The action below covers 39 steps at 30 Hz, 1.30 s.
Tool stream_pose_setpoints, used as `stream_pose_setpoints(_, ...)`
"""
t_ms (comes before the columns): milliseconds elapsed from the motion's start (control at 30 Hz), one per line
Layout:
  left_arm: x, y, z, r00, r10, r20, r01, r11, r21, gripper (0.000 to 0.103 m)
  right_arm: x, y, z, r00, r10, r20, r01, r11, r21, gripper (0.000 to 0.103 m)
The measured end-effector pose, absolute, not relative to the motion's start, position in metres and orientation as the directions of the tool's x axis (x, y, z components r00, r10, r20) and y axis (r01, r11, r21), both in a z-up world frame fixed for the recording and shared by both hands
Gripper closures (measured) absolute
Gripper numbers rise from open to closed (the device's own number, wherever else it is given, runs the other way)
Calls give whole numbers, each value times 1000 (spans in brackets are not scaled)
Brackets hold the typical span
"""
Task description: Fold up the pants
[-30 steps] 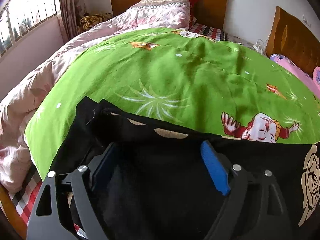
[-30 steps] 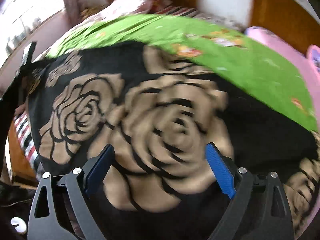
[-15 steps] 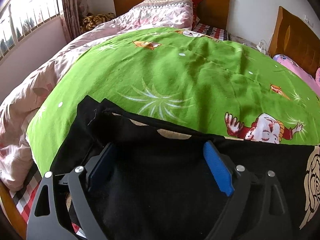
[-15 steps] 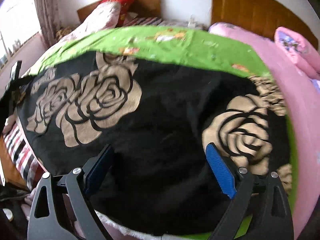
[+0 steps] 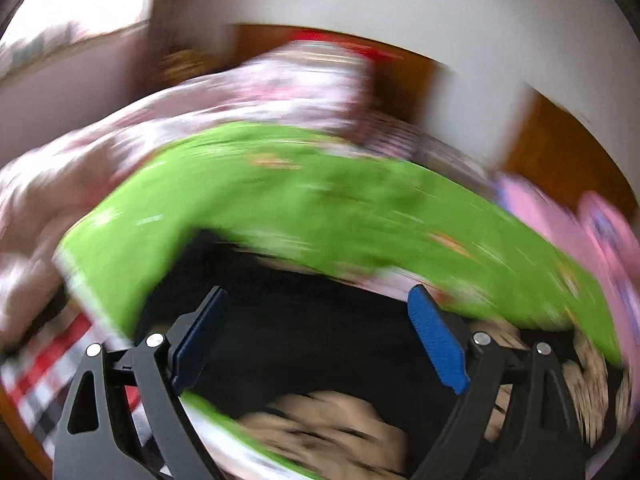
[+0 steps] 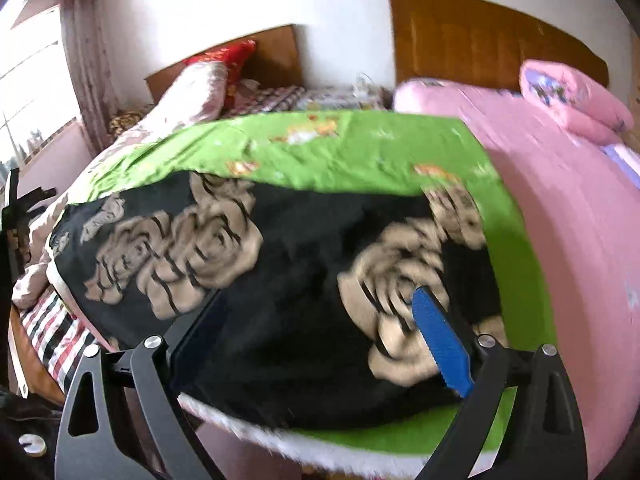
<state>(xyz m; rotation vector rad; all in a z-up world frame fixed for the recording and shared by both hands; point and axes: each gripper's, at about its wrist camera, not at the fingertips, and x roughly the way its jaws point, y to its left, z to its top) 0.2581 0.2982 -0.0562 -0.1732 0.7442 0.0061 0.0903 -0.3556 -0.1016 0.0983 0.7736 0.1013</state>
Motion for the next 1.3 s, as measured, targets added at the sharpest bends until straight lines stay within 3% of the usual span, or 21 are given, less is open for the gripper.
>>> stream_pose_setpoints(100,257,178,-49,678,-263,-687,247,961,-124,11,116,-337,-98,711,120,-693,-87,993,83,13)
stream_pose_setpoints(200,266,59,-55,563,-396,-726,458,880,-124,10,137,-334,-102,688,124,-715,-91,992,85,13)
stream_pose_setpoints(333,280,-64,-84,416,-433,-800,627,773,-93,10,149,-352,-115,643,107,-758,-61,994,89,13)
stream_pose_setpoints(400,283,-105,-107,390,-390,-834,663,748,-39,10,146,-373,-127,612,116,-783,-16,991,135,13)
stream_pose_setpoints(467,301,-119,-133,352,-350,-868,657,753,-37,10,138,-384,-139,586,157,-795,-17,983,182,13)
stream_pose_setpoints(500,308,-120,-141,346,-339,-875,645,763,-41,4,131,-387,-144,583,171,-794,-40,983,182,13)
stream_pose_setpoints(567,312,-117,-145,391,-368,-844,651,759,-29,1,117,-388,-149,591,189,-784,-95,982,165,13)
stream_pose_setpoints(833,317,-110,-146,431,-364,-825,619,785,-23,1,93,-391,-150,599,209,-773,-161,977,140,14)
stream_pose_setpoints(1033,316,-114,-146,468,-318,-824,591,806,24,1,72,-378,-125,695,251,-673,-101,962,254,13)
stream_pose_setpoints(1233,316,-112,-146,472,-313,-824,581,813,24,1,63,-321,-162,621,82,-780,-98,995,27,12)
stream_pose_setpoints(1300,315,-112,-146,476,-309,-824,576,817,25,1,52,-325,-165,651,94,-753,-93,995,43,12)
